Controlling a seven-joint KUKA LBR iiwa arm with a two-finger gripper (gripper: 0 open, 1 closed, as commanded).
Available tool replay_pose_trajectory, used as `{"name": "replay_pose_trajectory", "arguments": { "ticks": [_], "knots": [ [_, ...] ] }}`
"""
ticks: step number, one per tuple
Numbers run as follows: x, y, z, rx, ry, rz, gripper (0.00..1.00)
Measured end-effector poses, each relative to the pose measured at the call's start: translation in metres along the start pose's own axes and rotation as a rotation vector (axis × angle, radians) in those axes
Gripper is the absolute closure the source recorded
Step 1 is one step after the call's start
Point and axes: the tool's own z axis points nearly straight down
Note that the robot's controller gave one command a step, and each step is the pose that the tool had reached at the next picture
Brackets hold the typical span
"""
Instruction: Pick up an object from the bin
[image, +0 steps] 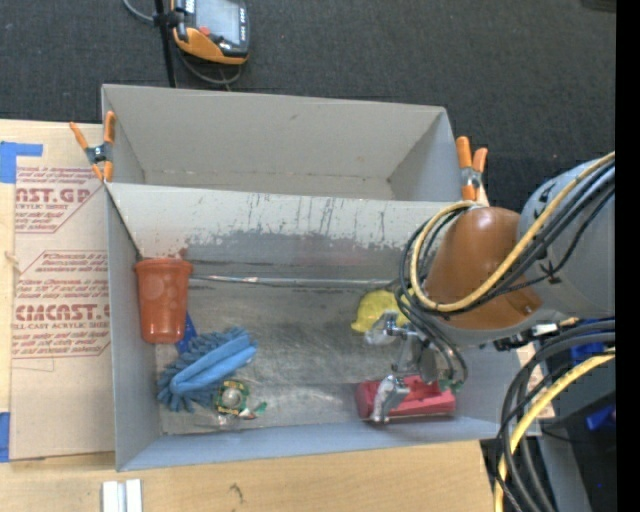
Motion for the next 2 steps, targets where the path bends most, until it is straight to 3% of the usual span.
{"name": "replay_pose_trajectory", "arguments": {
  "ticks": [1,2],
  "knots": [
    [0.002,0.008,0.016,0.009,-0.005,-0.156,0.0],
    [0.0,-0.024,0.028,-0.018,0.007,-0.328,1.0]
  ]
}}
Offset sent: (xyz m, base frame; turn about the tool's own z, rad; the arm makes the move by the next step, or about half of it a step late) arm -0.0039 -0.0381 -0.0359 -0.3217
